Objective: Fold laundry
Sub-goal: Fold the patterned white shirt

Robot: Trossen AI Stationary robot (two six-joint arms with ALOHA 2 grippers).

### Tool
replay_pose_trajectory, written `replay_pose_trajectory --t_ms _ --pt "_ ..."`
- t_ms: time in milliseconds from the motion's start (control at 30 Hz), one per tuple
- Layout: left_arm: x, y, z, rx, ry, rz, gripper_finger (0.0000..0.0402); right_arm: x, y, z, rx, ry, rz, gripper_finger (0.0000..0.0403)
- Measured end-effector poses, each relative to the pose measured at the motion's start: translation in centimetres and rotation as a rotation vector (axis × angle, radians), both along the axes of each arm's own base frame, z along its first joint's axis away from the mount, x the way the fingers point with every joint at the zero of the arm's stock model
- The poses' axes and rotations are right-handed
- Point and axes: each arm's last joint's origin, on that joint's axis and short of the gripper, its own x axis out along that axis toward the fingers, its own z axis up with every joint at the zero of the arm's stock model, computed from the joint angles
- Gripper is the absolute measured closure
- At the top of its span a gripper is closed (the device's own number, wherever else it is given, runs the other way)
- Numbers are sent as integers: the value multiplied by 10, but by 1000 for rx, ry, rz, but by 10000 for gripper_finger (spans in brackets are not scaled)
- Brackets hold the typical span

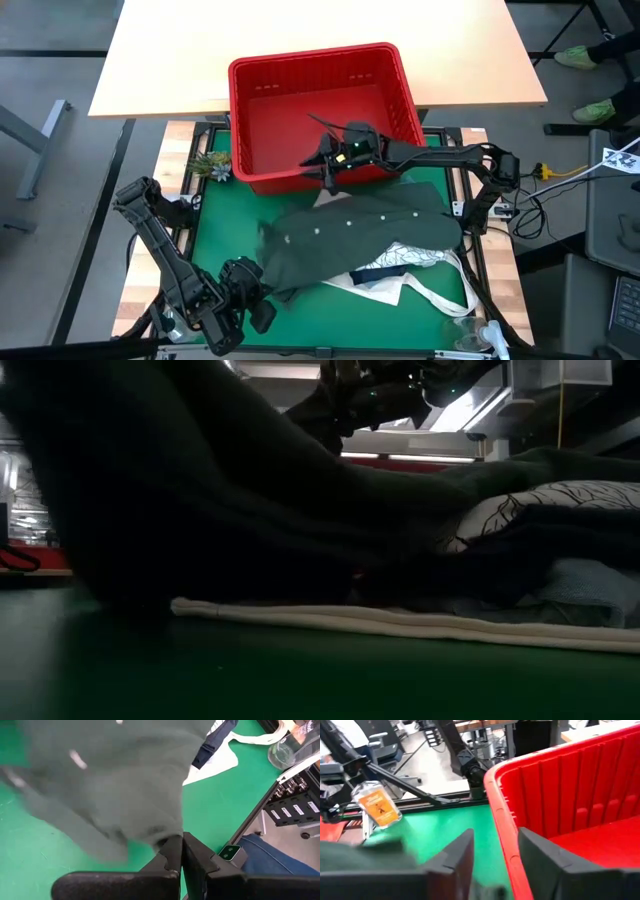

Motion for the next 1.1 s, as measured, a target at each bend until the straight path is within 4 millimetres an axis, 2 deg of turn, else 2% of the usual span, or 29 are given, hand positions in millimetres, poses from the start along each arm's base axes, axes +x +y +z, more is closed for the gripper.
replay_pose_trajectory --t_ms 133,300,500,667,867,967,1100 --pt "0 0 0 0 0 1 401 -5 1 10 -4 -21 -8 216" --pt "0 -1 -1 -21 23 -9 401 -30 8 51 -28 -108 -2 204" --pt "-1 -2 -1 -49 56 -24 401 -89 27 111 -39 -197 53 204" --pt "-2 -2 -2 -61 72 -32 401 -149 46 141 28 -167 98 204" --pt "-7 0 -4 -63 163 -46 401 -208 64 150 97 -71 126 204" --pt "-12 3 -6 -63 231 -24 401 -228 70 145 133 24 120 203" --pt "-18 8 -8 -66 303 31 401 -244 75 131 251 209 85 204"
